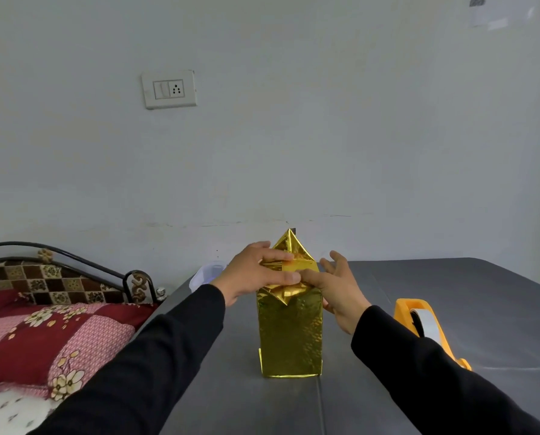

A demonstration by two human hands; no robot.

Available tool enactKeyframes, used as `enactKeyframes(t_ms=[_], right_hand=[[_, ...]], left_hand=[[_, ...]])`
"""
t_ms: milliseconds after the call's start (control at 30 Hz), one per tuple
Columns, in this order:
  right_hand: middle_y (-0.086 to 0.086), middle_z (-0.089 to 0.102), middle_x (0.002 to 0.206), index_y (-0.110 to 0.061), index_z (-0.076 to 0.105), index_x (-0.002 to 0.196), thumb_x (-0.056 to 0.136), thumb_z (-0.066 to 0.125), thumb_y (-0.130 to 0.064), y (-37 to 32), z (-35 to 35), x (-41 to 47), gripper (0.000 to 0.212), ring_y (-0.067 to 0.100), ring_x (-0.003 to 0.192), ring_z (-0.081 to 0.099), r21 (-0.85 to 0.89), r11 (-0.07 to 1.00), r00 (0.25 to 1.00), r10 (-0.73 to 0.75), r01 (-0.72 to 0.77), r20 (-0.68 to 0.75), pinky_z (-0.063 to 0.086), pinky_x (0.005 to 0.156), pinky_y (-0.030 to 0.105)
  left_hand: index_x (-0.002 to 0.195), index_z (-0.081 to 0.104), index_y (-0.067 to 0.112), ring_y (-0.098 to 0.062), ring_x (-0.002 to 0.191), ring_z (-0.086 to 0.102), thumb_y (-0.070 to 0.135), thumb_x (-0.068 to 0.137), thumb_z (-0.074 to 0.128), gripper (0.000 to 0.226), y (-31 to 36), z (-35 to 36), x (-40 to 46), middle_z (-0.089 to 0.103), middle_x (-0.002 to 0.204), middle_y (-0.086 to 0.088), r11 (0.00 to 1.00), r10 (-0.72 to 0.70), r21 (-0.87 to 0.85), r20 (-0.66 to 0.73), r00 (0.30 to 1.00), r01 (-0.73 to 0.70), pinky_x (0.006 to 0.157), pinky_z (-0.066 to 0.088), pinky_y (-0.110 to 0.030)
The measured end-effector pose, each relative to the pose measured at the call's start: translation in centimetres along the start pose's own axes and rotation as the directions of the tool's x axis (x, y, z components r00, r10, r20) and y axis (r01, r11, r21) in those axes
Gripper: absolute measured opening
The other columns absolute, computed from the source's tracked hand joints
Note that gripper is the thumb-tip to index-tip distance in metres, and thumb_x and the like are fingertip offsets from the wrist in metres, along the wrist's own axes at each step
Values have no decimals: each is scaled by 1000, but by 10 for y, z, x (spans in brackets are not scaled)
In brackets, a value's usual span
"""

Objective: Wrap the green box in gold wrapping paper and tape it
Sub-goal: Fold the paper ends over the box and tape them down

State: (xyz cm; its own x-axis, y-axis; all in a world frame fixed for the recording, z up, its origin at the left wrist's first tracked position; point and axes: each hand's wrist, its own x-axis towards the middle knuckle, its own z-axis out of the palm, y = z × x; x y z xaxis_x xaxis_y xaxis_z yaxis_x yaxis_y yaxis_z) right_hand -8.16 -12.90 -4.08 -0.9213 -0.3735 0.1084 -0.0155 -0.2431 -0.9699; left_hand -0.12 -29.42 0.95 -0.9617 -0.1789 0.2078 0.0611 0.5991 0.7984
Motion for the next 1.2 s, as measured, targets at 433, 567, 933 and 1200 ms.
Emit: enactKeyframes(t_ms=[433,567,933,1200], right_hand=[[3,31,165,-30,15,161,85,81,-20,-12,11,7,101,27,139,46,-63,998,1000,17,-19,-24,46,96,38],[4,31,165,-32,16,159,81,83,-14,-10,18,11,105,29,136,51,-76,996,998,40,-43,-42,50,107,48],[-2,47,154,-30,29,156,79,88,-15,-10,8,-3,98,21,129,53,-46,989,981,-144,139,-127,50,99,38],[-2,76,92,-21,64,126,85,83,-26,-40,5,-14,46,9,72,68,-282,943,978,-201,177,-58,47,63,23]], left_hand=[[113,76,42,-13,119,63,53,54,94,62,-26,-4,10,68,126,12,975,-59,-208,87,994,76,104,54,-45],[114,77,40,-17,115,68,49,48,99,70,-31,-8,14,71,126,8,959,-83,-258,133,988,115,101,56,-46],[119,74,43,-24,115,66,51,44,100,80,-40,-7,13,66,129,1,959,-95,-258,91,991,115,92,61,-45],[124,69,47,-20,116,62,70,40,92,90,-45,-8,13,61,132,6,989,-18,-147,36,999,23,91,61,-41]])
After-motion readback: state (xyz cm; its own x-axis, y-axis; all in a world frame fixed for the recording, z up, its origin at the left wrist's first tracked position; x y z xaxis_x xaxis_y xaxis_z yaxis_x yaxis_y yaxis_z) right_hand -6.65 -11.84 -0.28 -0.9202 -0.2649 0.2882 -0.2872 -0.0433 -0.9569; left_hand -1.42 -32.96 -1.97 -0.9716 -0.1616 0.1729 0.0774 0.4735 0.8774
